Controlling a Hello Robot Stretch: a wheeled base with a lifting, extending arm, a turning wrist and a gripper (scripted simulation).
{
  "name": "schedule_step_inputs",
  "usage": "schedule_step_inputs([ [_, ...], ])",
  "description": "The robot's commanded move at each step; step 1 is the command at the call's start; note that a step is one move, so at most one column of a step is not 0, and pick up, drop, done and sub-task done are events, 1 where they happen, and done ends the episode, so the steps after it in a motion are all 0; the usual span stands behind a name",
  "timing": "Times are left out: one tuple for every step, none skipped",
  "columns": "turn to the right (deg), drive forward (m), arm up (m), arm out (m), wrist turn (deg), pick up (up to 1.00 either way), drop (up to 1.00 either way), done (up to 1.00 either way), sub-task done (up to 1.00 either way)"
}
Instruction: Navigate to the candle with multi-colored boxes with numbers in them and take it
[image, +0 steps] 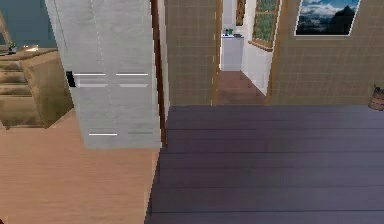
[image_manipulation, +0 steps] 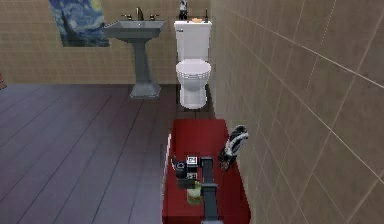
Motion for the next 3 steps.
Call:
schedule_step_inputs([
  [0.0, 0.0, 0.0, 0.0, 9.0, 0.0, 0.0, 0.0, 0.0],
  [0.0, 0.0, -0.3, 0.0, 0.0, 0.0, 0.0, 0.0, 0.0],
  [0.0, 0.0, 0.0, 0.0, 0.0, 1.0, 0.0, 0.0, 0.0],
])
